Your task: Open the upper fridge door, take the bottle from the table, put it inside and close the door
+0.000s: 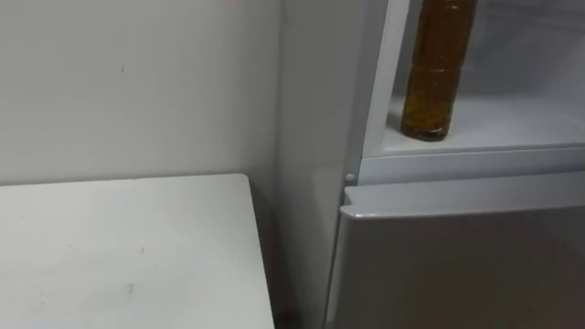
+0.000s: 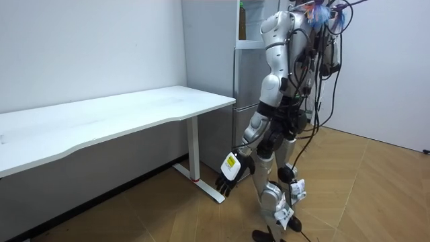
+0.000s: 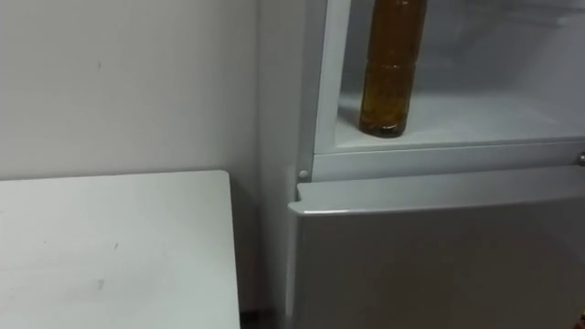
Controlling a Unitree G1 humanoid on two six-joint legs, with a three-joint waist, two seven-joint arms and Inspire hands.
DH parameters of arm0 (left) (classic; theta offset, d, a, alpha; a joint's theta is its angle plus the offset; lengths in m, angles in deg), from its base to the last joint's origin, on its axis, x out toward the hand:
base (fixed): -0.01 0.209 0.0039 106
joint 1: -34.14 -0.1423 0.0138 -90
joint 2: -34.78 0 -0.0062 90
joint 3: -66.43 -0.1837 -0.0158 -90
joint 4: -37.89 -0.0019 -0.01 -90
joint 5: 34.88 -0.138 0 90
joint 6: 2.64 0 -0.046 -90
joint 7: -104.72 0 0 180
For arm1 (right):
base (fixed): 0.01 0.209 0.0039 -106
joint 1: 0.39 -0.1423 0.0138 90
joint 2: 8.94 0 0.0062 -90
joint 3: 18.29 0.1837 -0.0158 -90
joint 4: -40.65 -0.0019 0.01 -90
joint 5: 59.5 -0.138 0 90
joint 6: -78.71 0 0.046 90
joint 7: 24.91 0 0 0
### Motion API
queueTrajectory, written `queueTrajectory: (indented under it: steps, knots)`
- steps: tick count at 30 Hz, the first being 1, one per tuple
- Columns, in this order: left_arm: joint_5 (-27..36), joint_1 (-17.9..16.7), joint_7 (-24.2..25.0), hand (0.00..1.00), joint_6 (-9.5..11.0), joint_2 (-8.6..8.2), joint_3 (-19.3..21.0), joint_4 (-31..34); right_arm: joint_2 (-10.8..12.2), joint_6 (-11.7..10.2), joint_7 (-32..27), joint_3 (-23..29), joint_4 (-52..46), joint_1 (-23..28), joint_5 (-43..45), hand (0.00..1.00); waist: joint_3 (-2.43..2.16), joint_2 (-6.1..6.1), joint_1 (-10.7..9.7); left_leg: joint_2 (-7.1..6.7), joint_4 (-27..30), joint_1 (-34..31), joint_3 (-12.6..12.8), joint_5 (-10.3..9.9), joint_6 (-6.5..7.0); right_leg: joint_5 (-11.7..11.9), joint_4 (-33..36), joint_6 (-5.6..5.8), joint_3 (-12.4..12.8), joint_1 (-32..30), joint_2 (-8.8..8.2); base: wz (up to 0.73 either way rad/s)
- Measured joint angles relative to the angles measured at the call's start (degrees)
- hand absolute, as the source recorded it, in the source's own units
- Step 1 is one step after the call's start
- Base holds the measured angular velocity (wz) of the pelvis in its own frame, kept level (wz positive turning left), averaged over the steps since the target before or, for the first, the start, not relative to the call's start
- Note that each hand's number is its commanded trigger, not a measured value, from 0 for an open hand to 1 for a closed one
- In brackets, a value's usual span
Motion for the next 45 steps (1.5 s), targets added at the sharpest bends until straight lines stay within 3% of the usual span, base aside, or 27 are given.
queueTrajectory:
  steps: [5, 10, 18, 36, 45]
  knots:
    - [-0.01, -0.02, 0.03, 0.00, 0.02, 0.00, -0.54, -0.03, 0.62, -0.11, 1.35, -1.08, -2.84, 0.00, 2.99, 0.00, -0.05, 0.17, 0.08, 0.05, 0.01, -0.09, 0.01, 0.00, -0.01, 0.04, -0.20, -0.05, -0.03, 0.07, 0.06, 0.00]
    - [0.00, 0.13, 0.03, 0.00, 0.05, 0.00, -0.63, -0.73, 0.63, -1.72, 3.30, -1.19, -5.98, -0.02, 3.57, 0.00, -0.07, 0.67, 0.77, 0.13, 0.01, -0.09, 0.00, 0.00, -0.02, 0.09, -0.28, -0.13, -0.06, 0.14, 0.11, 0.00]
    - [0.02, 0.18, 0.03, 0.00, -0.02, 0.00, -0.94, -2.33, 0.63, -1.76, 3.99, -1.89, -6.74, -0.11, 3.59, 0.00, -0.08, 1.38, 1.73, 0.14, 0.02, -0.08, -0.17, 0.00, -0.03, 0.11, -0.16, -0.13, -0.36, 0.19, 0.03, 0.01]
    - [-0.05, 0.83, 0.02, 0.00, -0.02, 0.00, -0.88, -2.76, 0.63, -1.62, 7.37, -3.29, -8.80, -0.18, 3.61, 0.00, -0.10, 1.23, 2.02, 0.11, 0.13, 0.00, -0.10, 0.01, -0.04, 0.12, -0.14, -0.13, -0.23, 0.24, 0.03, 0.00]
    - [-0.91, 1.02, 0.02, 0.00, 0.00, 0.03, -0.92, -3.95, 1.04, -1.64, 9.14, -5.64, -12.90, -0.63, 15.33, 0.00, -0.07, 1.38, 3.08, 0.16, 0.14, -0.11, -0.14, 0.01, -0.05, 0.11, -0.29, -0.13, -0.35, 0.22, 0.03, 0.00]
